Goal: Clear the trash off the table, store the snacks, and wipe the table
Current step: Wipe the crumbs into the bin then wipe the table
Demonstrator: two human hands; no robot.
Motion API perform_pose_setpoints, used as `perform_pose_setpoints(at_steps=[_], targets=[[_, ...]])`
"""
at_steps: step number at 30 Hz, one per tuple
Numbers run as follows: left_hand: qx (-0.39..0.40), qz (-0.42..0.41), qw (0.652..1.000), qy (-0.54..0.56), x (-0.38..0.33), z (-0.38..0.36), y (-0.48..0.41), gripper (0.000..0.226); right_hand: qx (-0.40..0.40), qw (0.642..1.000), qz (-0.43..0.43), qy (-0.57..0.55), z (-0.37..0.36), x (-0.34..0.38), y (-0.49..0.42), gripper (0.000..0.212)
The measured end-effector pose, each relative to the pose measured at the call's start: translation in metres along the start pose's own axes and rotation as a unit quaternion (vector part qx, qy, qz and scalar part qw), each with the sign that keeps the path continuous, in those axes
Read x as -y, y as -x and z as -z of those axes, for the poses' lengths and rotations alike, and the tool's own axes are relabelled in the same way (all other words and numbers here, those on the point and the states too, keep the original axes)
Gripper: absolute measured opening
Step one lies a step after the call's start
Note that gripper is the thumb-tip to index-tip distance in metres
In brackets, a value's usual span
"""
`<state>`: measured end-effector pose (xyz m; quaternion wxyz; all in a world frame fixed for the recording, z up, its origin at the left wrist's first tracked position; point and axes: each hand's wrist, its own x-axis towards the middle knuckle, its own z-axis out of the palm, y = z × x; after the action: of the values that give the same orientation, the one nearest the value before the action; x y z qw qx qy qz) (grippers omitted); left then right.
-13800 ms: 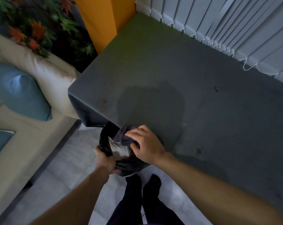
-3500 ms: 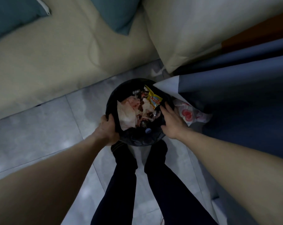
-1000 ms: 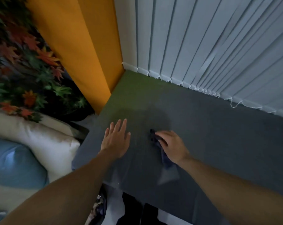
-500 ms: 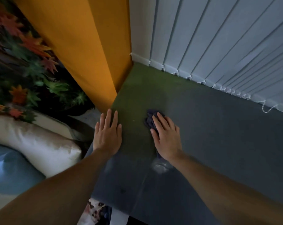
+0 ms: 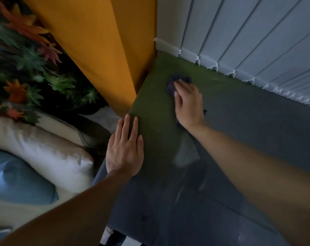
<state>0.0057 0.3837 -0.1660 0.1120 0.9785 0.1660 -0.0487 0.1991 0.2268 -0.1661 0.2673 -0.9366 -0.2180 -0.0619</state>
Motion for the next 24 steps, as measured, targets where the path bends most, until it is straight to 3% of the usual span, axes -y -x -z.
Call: perform_pose_setpoints(at_steps=[3,5,7,10,12,17,21,24], targets=[[-0.002,0.001,1.000,-0.002,0.000,-0.001,0.001,0.059,0.068,0.988,0.134,-0.024,-0.004,0.009,0.031,0.035],[-0.003,0.000,1.000,-0.003,0.000,-0.002,0.000,0.059,0.070,0.983,0.168,-0.006,0.001,-0.004,0.028,0.036],[-0.003,-0.002,1.000,-0.003,0.000,-0.001,0.000,0.059,0.037,0.990,0.133,0.019,0.003,-0.015,0.007,0.035],[-0.001,-0.006,1.000,-0.003,0.001,-0.002,-0.001,0.059,-0.012,1.000,0.015,0.022,-0.002,-0.011,-0.020,0.034],[-0.003,-0.008,1.000,-0.001,0.002,-0.002,-0.001,0.059,-0.023,1.000,-0.002,-0.009,-0.007,0.009,-0.016,0.033],[-0.003,-0.005,1.000,0.019,0.003,0.000,0.000,0.061,0.078,0.979,0.185,-0.042,-0.001,0.027,0.049,0.035],[-0.013,-0.002,0.996,0.087,0.007,0.003,0.006,0.062,0.001,0.998,0.064,-0.020,0.009,0.010,0.047,0.032],[-0.024,0.006,0.987,0.158,0.017,0.008,0.014,0.058,0.003,0.999,0.019,-0.037,0.005,0.037,0.061,0.033]])
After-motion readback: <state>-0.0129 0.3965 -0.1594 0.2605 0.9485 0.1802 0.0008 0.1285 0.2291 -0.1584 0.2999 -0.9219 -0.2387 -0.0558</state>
